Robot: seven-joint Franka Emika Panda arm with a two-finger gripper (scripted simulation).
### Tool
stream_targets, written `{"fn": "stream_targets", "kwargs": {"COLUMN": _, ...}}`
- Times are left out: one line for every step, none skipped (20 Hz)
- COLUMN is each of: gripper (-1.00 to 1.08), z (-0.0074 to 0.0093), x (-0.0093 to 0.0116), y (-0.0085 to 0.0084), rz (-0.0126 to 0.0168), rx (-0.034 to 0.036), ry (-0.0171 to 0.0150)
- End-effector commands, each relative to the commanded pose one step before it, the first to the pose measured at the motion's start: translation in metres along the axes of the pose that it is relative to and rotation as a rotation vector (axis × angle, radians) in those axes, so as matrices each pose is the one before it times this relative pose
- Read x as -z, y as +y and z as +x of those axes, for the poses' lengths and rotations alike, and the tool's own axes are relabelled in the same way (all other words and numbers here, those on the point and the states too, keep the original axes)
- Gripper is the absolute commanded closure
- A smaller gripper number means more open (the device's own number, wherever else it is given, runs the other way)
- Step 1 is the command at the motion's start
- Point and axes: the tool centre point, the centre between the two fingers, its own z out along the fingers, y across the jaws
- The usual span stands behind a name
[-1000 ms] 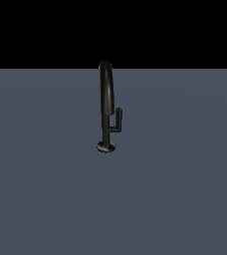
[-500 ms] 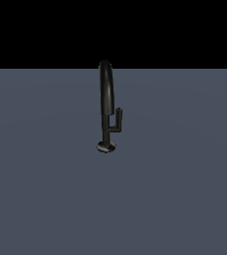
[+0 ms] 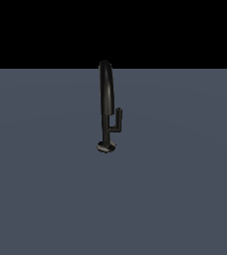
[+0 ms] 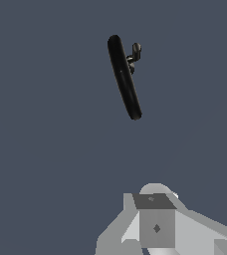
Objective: Turn on the faucet by rotating a designated handle.
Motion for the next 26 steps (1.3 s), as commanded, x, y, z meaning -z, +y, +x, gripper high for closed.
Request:
{"fn": "stream_targets", "kwargs": {"gripper": 1.08, "z": 0.01492, "x": -0.00283, "y": -0.00162, "rz": 0.03072, "rx": -0.03496, "ry": -0.03689}}
{"fn": "stream_targets", "kwargs": {"gripper": 1.08, "z": 0.00593, "x": -0.00108, "y": -0.00068, "rz": 0.01236, "rx": -0.01384, "ry": -0.01482}}
{"fn": "stream_targets", "kwargs": {"gripper": 1.08, "z": 0.00596, "x": -0.00108, "y": -0.00069, "rz": 0.01244, "rx": -0.01391, "ry": -0.01490}}
{"fn": "stream_targets", "kwargs": {"gripper": 1.08, "z": 0.00600, "x": -0.00109, "y": -0.00069, "rz": 0.01253, "rx": -0.01398, "ry": -0.01500}}
{"fn": "stream_targets", "kwargs": {"gripper": 1.08, "z": 0.00603, "x": -0.00109, "y": -0.00070, "rz": 0.01261, "rx": -0.01405, "ry": -0.01508}}
{"fn": "stream_targets", "kwargs": {"gripper": 1.08, "z": 0.00607, "x": -0.00109, "y": -0.00069, "rz": 0.01270, "rx": -0.01412, "ry": -0.01517}}
{"fn": "stream_targets", "kwargs": {"gripper": 1.08, "z": 0.00610, "x": -0.00109, "y": -0.00070, "rz": 0.01278, "rx": -0.01418, "ry": -0.01525}}
{"fn": "stream_targets", "kwargs": {"gripper": 1.08, "z": 0.00613, "x": -0.00110, "y": -0.00070, "rz": 0.01287, "rx": -0.01424, "ry": -0.01534}}
{"fn": "stream_targets", "kwargs": {"gripper": 1.08, "z": 0.00616, "x": -0.00110, "y": -0.00070, "rz": 0.01295, "rx": -0.01431, "ry": -0.01543}}
{"fn": "stream_targets", "kwargs": {"gripper": 1.08, "z": 0.00619, "x": -0.00110, "y": -0.00071, "rz": 0.01303, "rx": -0.01437, "ry": -0.01551}}
{"fn": "stream_targets", "kwargs": {"gripper": 1.08, "z": 0.00622, "x": -0.00110, "y": -0.00071, "rz": 0.01312, "rx": -0.01443, "ry": -0.01560}}
{"fn": "stream_targets", "kwargs": {"gripper": 1.08, "z": 0.00625, "x": -0.00110, "y": -0.00071, "rz": 0.01321, "rx": -0.01450, "ry": -0.01569}}
{"fn": "stream_targets", "kwargs": {"gripper": 1.08, "z": 0.00628, "x": -0.00111, "y": -0.00071, "rz": 0.01329, "rx": -0.01456, "ry": -0.01579}}
{"fn": "stream_targets", "kwargs": {"gripper": 1.08, "z": 0.00632, "x": -0.00111, "y": -0.00072, "rz": 0.01339, "rx": -0.01463, "ry": -0.01589}}
{"fn": "stream_targets", "kwargs": {"gripper": 1.08, "z": 0.00635, "x": -0.00111, "y": -0.00072, "rz": 0.01348, "rx": -0.01470, "ry": -0.01599}}
{"fn": "stream_targets", "kwargs": {"gripper": 1.08, "z": 0.00638, "x": -0.00111, "y": -0.00072, "rz": 0.01357, "rx": -0.01477, "ry": -0.01608}}
{"fn": "stream_targets", "kwargs": {"gripper": 1.08, "z": 0.00642, "x": -0.00112, "y": -0.00072, "rz": 0.01367, "rx": -0.01485, "ry": -0.01620}}
{"fn": "stream_targets", "kwargs": {"gripper": 1.08, "z": 0.00646, "x": -0.00112, "y": -0.00072, "rz": 0.01377, "rx": -0.01493, "ry": -0.01631}}
{"fn": "stream_targets", "kwargs": {"gripper": 1.08, "z": 0.00650, "x": -0.00112, "y": -0.00073, "rz": 0.01388, "rx": -0.01502, "ry": -0.01643}}
{"fn": "stream_targets", "kwargs": {"gripper": 1.08, "z": 0.00653, "x": -0.00113, "y": -0.00073, "rz": 0.01398, "rx": -0.01511, "ry": -0.01655}}
{"fn": "stream_targets", "kwargs": {"gripper": 1.08, "z": 0.00658, "x": -0.00113, "y": -0.00073, "rz": 0.01410, "rx": -0.01521, "ry": -0.01669}}
{"fn": "stream_targets", "kwargs": {"gripper": 1.08, "z": 0.00662, "x": -0.00114, "y": -0.00074, "rz": 0.01422, "rx": -0.01531, "ry": -0.01682}}
{"fn": "stream_targets", "kwargs": {"gripper": 1.08, "z": 0.00667, "x": -0.00114, "y": -0.00074, "rz": 0.01434, "rx": -0.01543, "ry": -0.01697}}
{"fn": "stream_targets", "kwargs": {"gripper": 1.08, "z": 0.00673, "x": -0.00115, "y": -0.00074, "rz": 0.01448, "rx": -0.01556, "ry": -0.01713}}
{"fn": "stream_targets", "kwargs": {"gripper": 1.08, "z": 0.00678, "x": -0.00115, "y": -0.00075, "rz": 0.01462, "rx": -0.01569, "ry": -0.01730}}
{"fn": "stream_targets", "kwargs": {"gripper": 1.08, "z": 0.00684, "x": -0.00116, "y": -0.00075, "rz": 0.01477, "rx": -0.01583, "ry": -0.01747}}
